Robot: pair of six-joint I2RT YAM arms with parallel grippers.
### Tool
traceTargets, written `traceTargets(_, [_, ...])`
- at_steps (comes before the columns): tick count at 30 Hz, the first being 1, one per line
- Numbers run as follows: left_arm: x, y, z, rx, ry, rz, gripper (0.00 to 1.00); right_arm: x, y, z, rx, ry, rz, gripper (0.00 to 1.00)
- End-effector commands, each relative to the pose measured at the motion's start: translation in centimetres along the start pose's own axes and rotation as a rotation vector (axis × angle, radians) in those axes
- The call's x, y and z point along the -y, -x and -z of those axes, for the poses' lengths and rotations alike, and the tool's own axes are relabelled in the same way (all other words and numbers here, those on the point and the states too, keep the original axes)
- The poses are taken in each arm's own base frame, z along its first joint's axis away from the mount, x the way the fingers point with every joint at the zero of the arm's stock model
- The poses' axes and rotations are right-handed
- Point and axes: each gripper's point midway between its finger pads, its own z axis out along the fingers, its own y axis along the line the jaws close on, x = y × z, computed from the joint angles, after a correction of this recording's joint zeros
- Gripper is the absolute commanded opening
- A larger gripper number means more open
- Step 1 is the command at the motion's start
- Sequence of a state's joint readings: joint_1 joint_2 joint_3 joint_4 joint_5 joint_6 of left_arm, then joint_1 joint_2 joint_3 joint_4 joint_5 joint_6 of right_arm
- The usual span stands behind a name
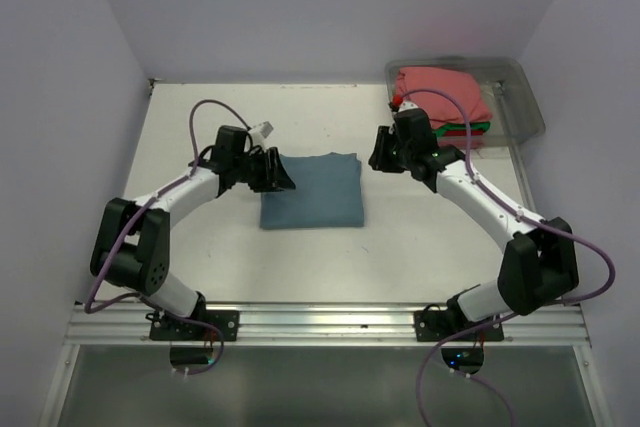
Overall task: Fold and stack the t-shirts
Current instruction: Fold the long partially folded tshirt into a neat square, then put the neatly folded tshirt into the corner of the board with the left arm
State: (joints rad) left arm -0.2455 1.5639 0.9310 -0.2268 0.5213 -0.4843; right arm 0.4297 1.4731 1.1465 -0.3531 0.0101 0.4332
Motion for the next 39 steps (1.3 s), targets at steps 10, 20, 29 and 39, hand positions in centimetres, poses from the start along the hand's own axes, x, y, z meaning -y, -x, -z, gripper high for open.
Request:
traceTargets(10, [7.4, 1.0, -7.6, -0.053, -0.090, -0.210, 0.00, 1.0, -0.3, 2.4, 0.017, -0.027, 0.008, 0.00])
traceTargets(20, [7.2, -0.2, -7.8, -0.055, 0.098, -0.224, 0.00, 2.4, -6.1, -1.4, -0.134, 0.050, -0.150, 0.74])
traceTargets(29, [7.2, 0.6, -5.3, -0.005, 0.156, -0.223, 0.00, 0.2, -10.6, -7.2, -0.264, 0.258, -0.283, 0.70])
traceTargets(39, [7.5, 1.4, -2.1, 0.069, 0.180, -0.198, 0.00, 0.6, -11.5, -9.3, -0.299, 0.246, -0.302, 0.54])
